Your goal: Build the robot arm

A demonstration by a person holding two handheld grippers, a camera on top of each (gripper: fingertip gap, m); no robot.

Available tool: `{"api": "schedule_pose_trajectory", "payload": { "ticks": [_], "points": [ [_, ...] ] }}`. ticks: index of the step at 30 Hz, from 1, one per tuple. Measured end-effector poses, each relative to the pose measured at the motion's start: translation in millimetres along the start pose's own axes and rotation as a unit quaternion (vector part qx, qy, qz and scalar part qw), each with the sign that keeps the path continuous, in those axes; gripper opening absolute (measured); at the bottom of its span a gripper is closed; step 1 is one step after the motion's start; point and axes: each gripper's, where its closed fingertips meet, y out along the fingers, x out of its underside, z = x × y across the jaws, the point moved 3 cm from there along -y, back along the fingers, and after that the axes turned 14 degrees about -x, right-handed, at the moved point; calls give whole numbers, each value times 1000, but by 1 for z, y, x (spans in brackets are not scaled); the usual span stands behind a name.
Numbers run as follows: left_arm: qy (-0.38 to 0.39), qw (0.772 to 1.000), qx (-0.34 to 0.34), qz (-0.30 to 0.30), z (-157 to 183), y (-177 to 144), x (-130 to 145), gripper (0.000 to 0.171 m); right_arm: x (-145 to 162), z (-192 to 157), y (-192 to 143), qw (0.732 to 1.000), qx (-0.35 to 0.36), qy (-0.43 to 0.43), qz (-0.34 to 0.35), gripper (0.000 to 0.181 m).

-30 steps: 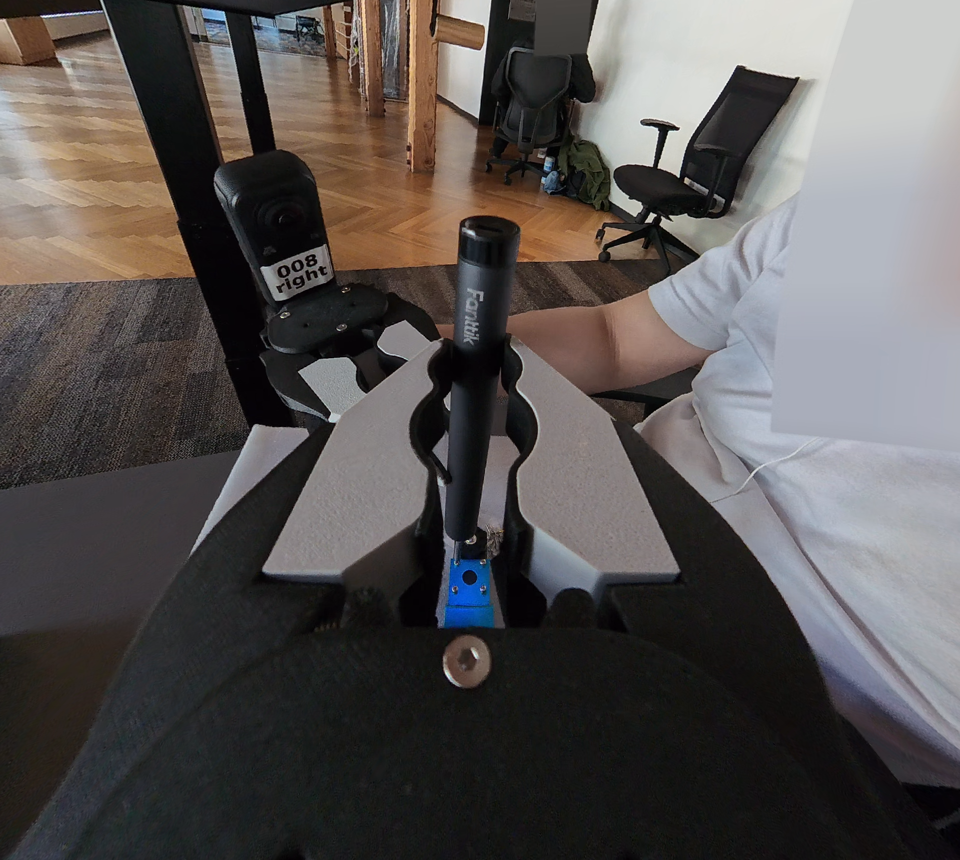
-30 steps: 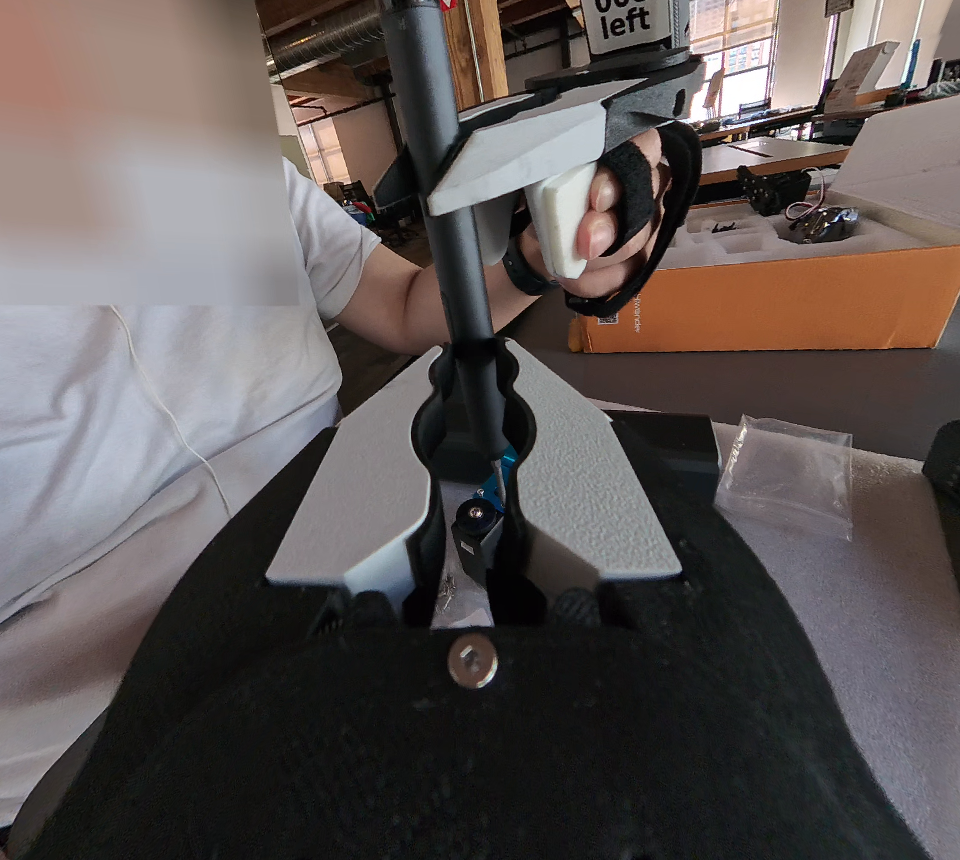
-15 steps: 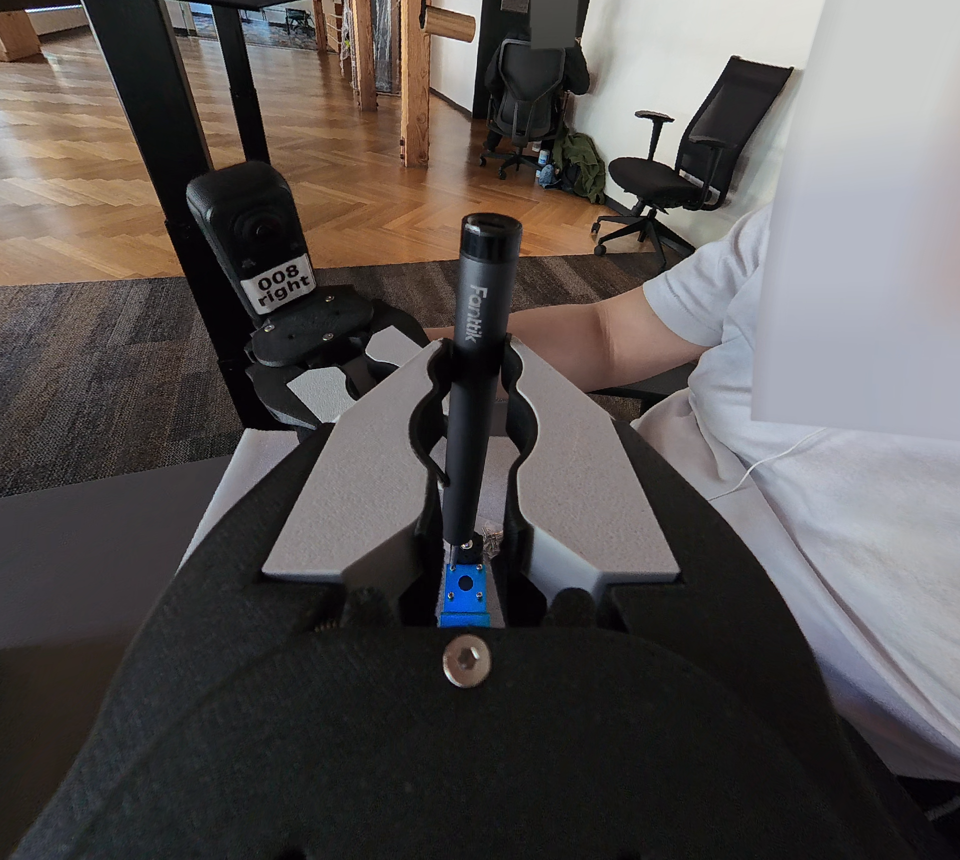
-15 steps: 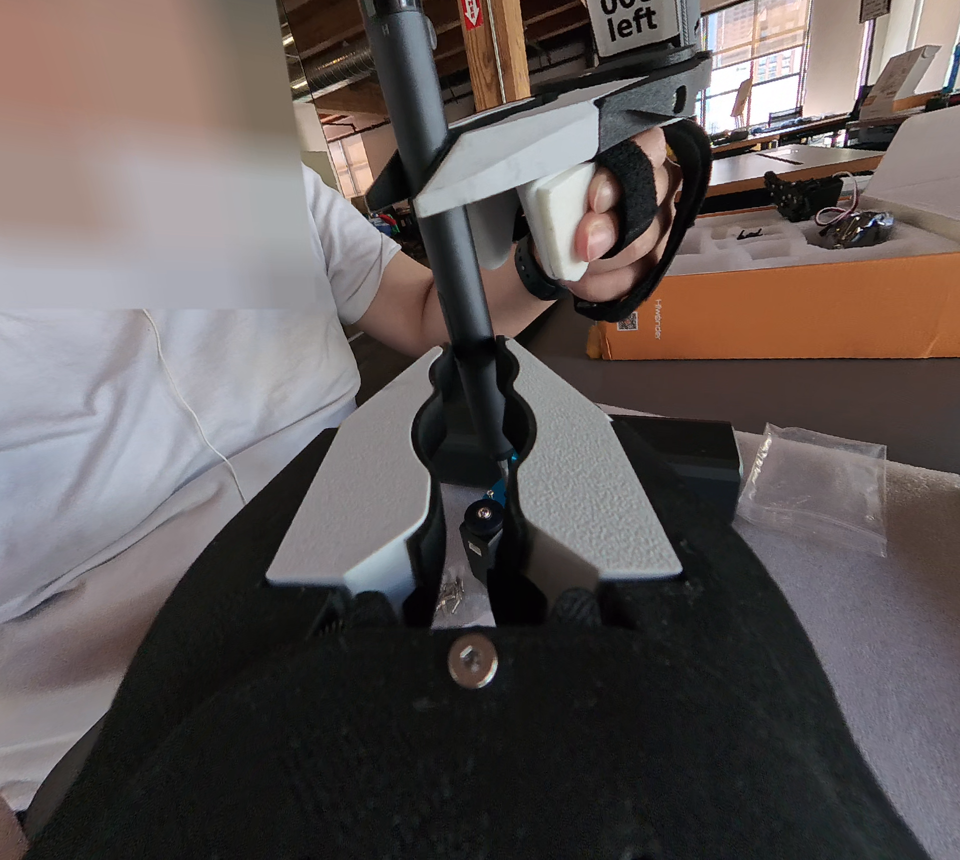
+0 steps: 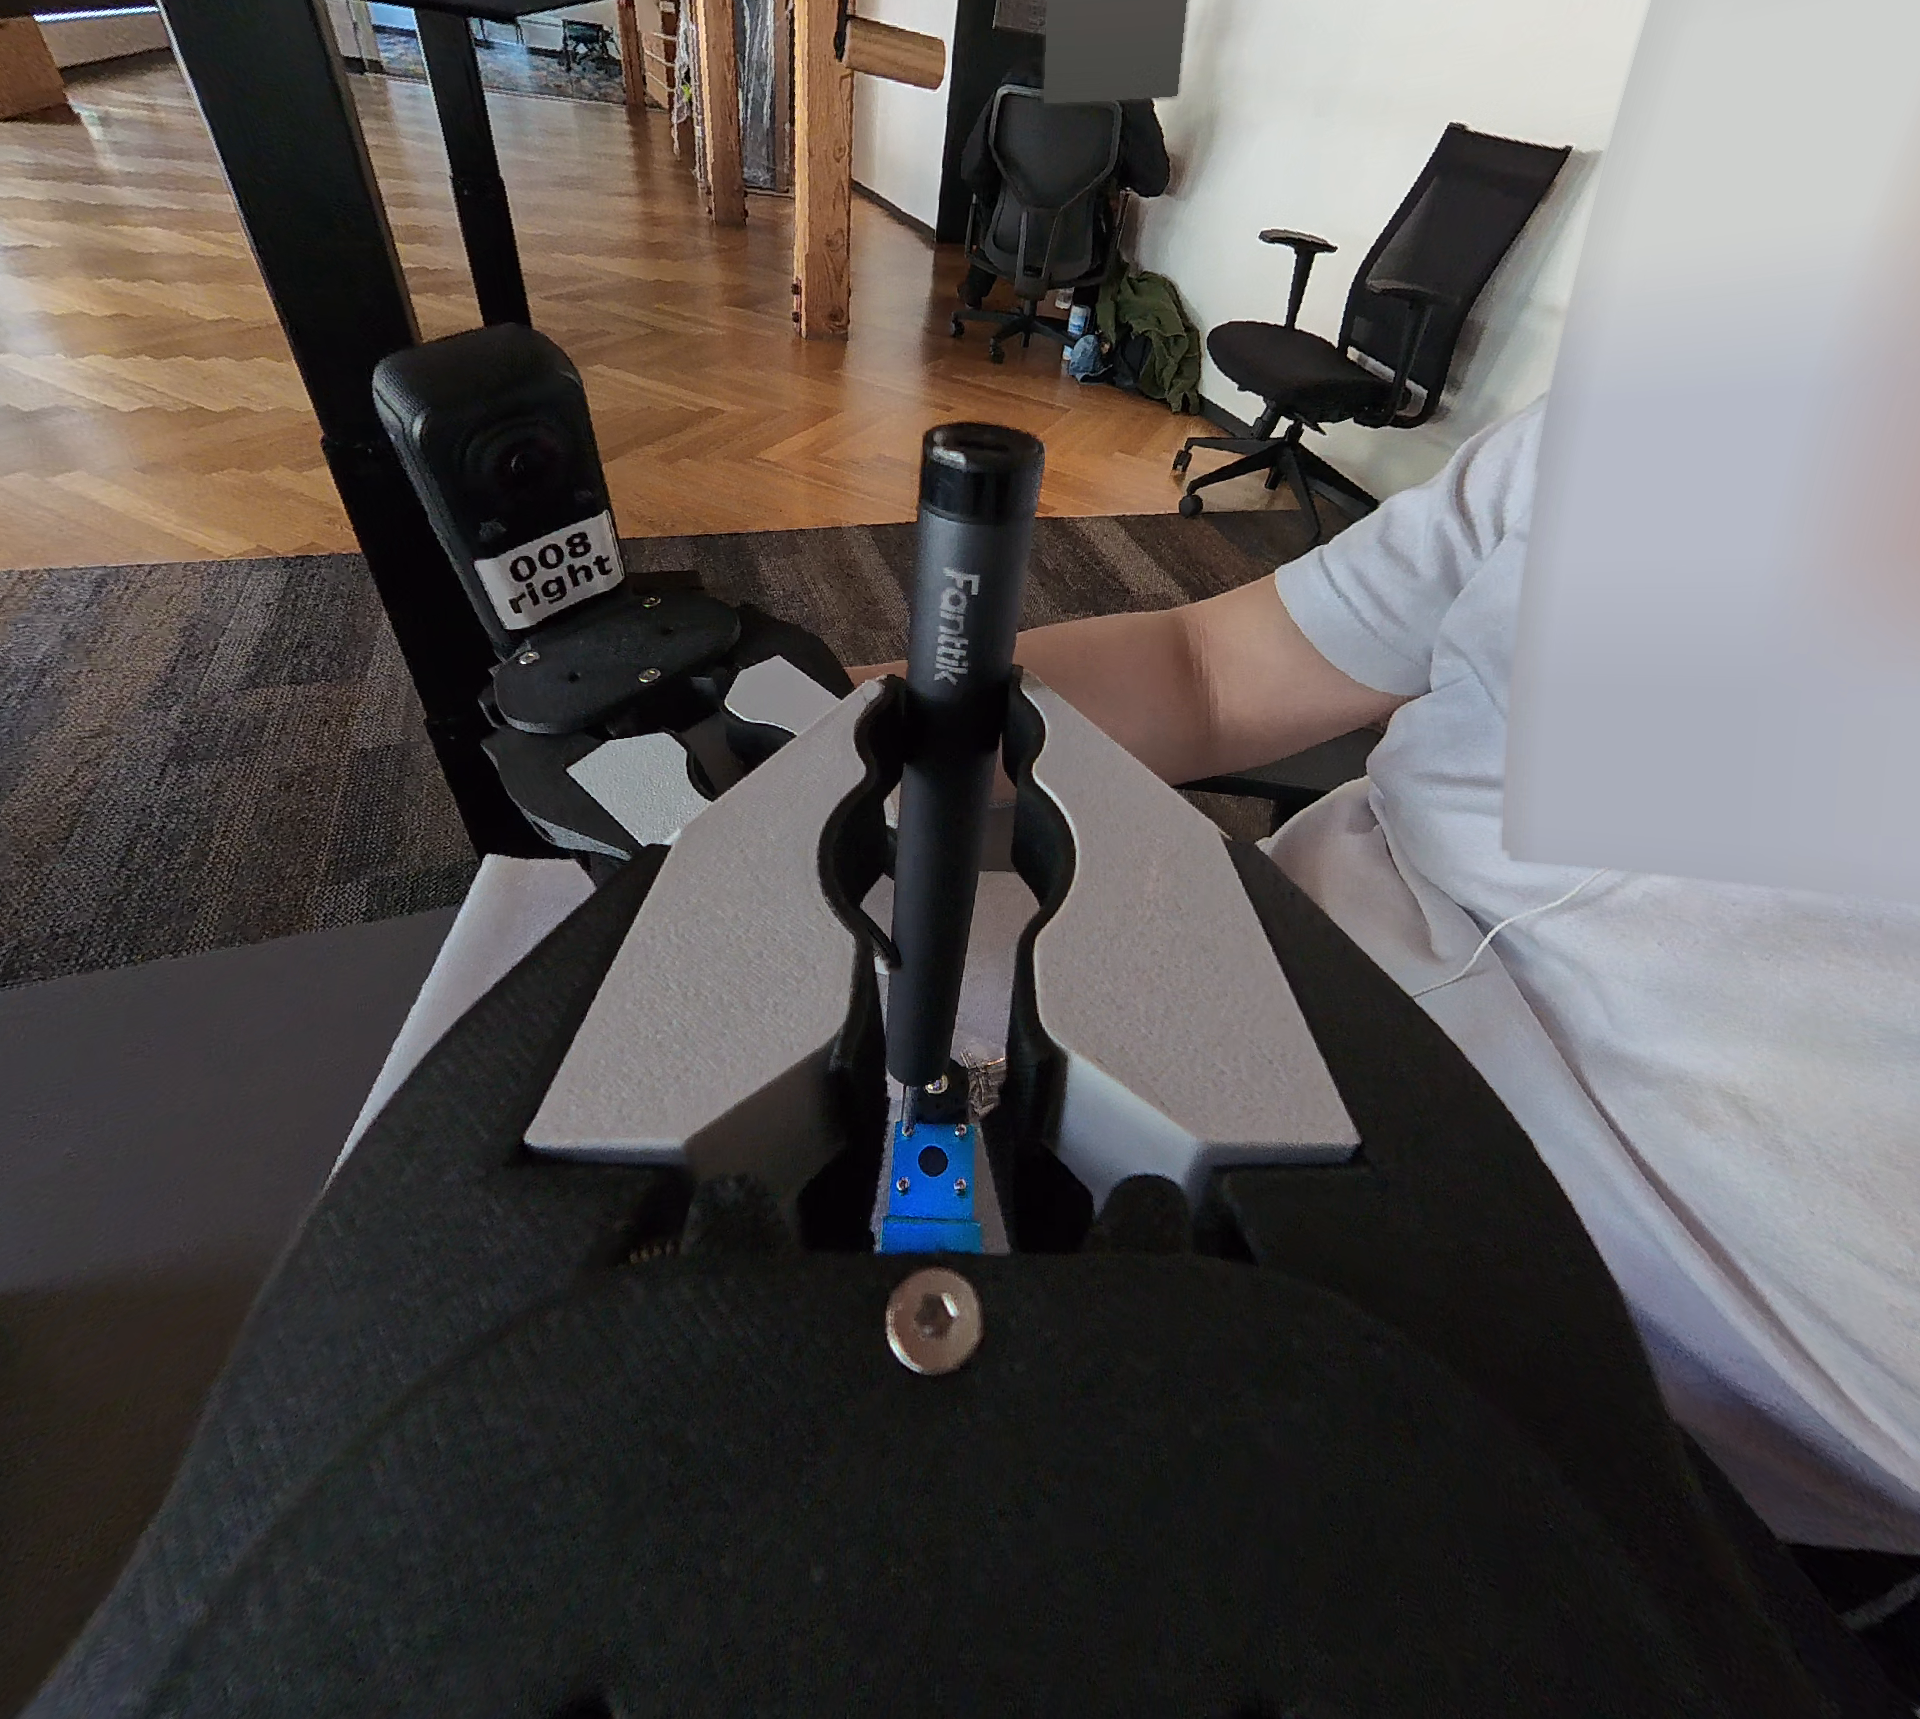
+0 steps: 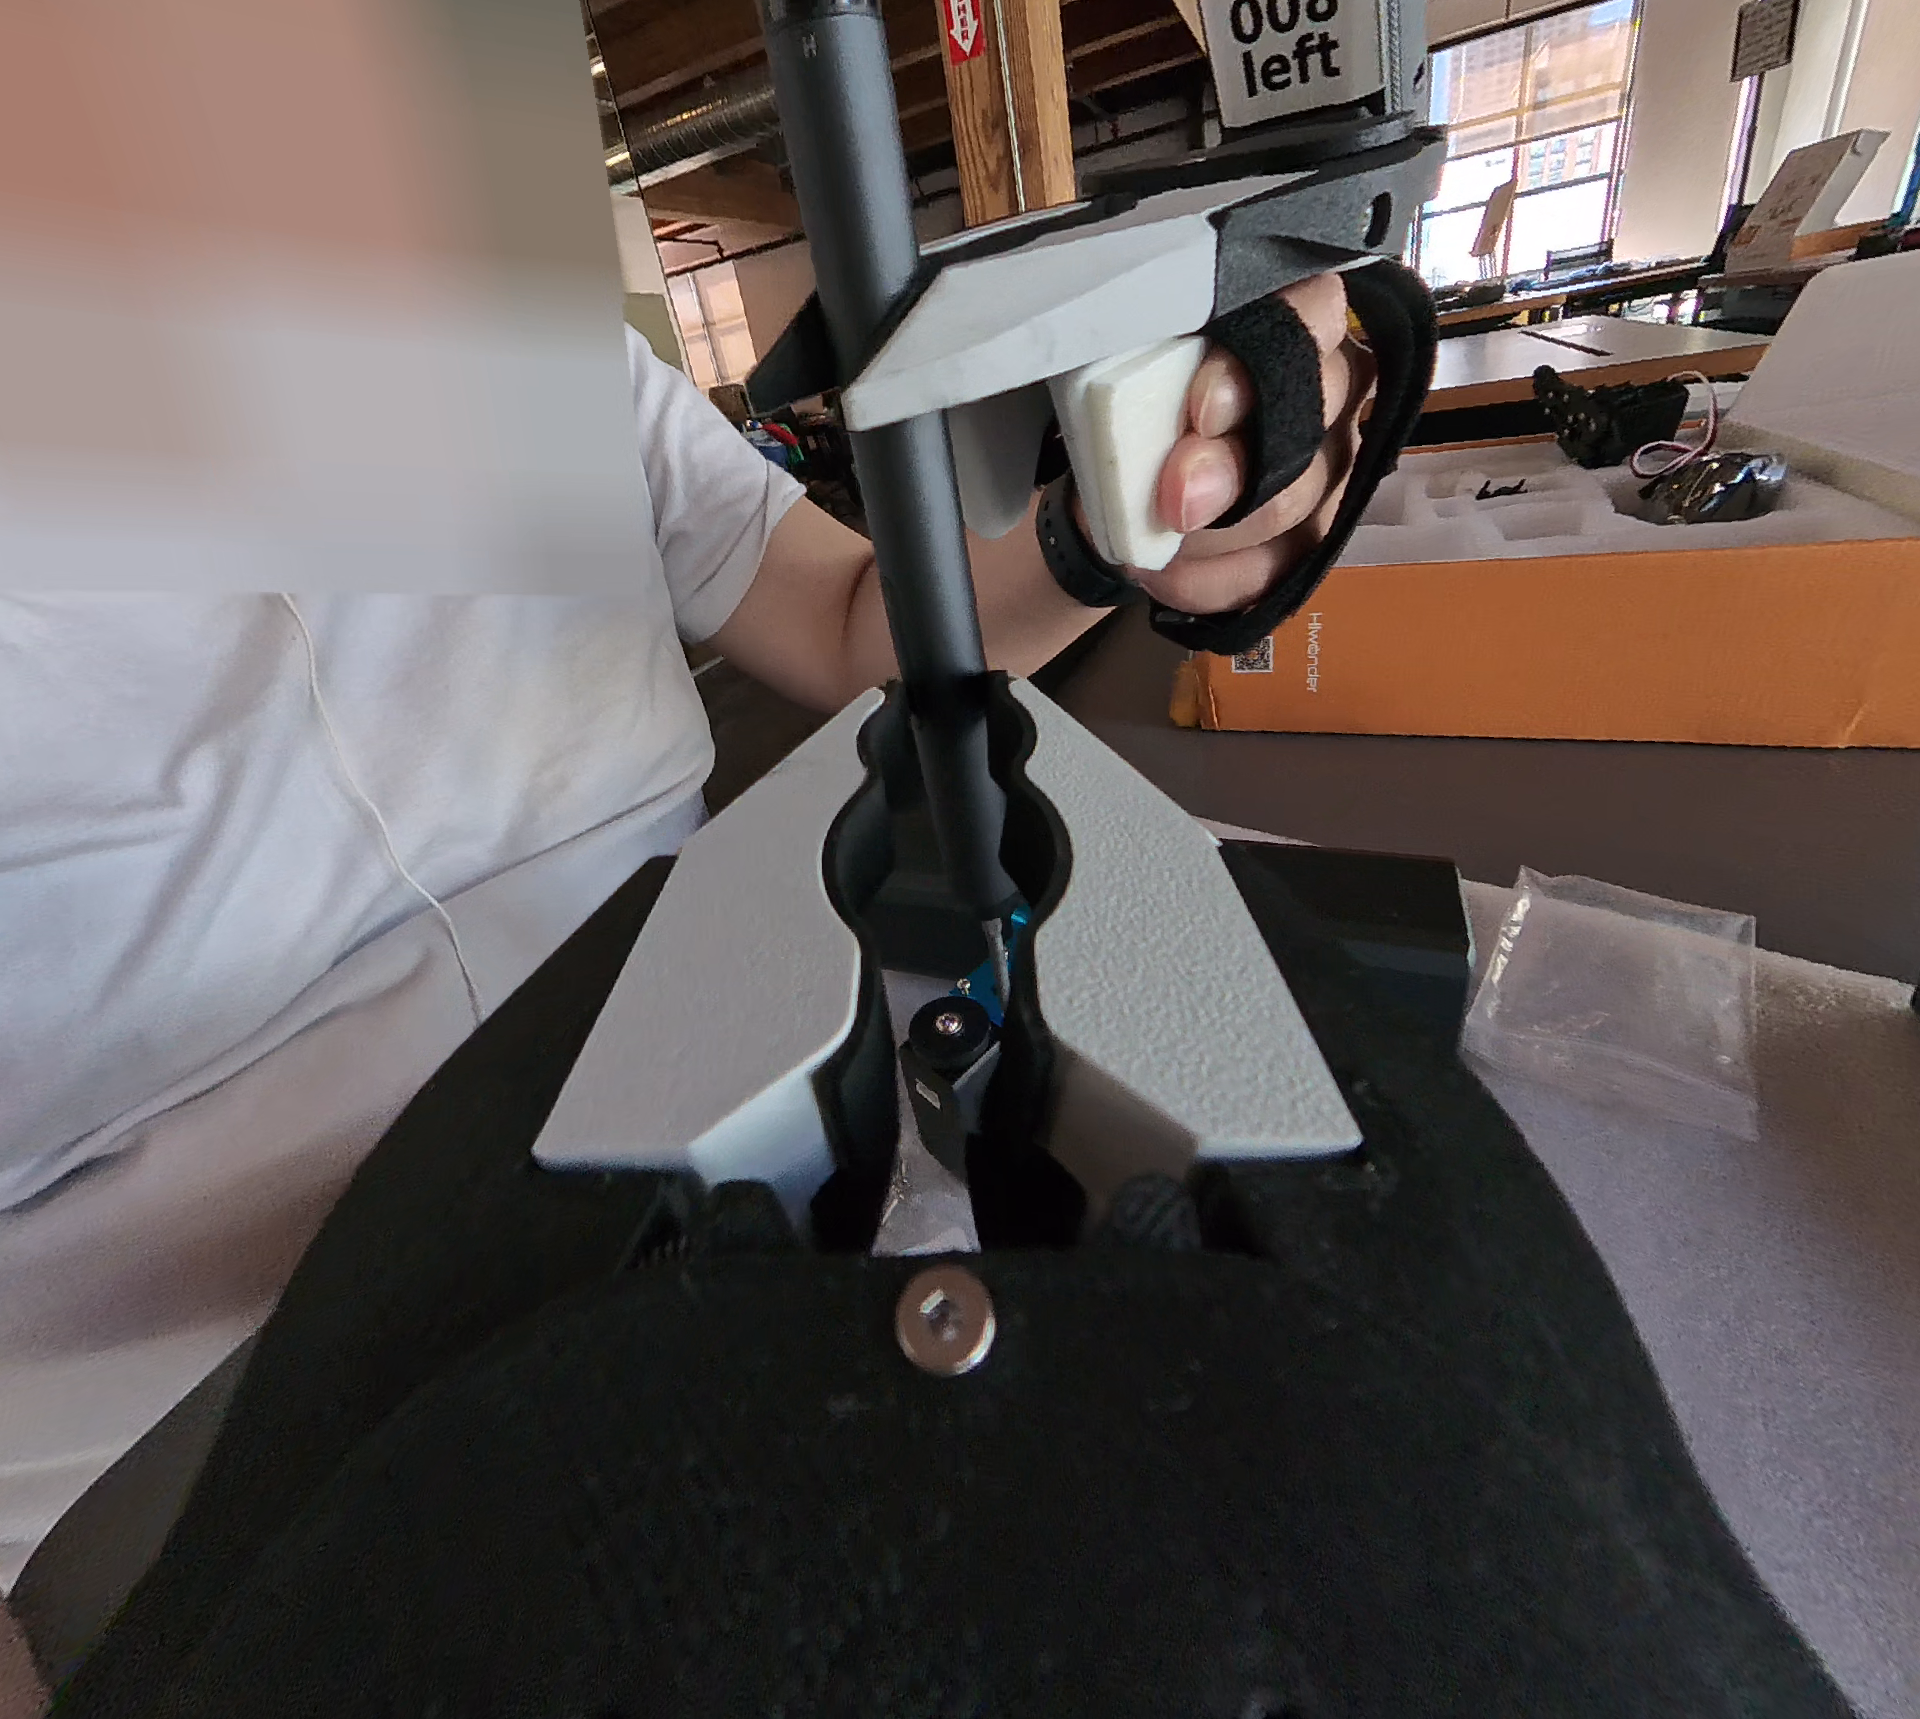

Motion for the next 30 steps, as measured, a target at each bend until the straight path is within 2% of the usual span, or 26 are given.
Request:
{"api": "schedule_pose_trajectory", "payload": {
  "ticks": [5, 18, 30],
  "points": [
    [0, 1000, -3, -2, -1, 0, 0, 17, 0, 1, 0, 999, -10, 47, 14, 16],
    [7, 999, -25, 24, -2, 1, -12, 16, -13, -4, 5, 997, 70, -19, -40, 16],
    [15, 1000, -7, -1, 8, -18, -11, 16, -12, 0, 26, 994, 94, -23, -48, 16]
  ]
}}
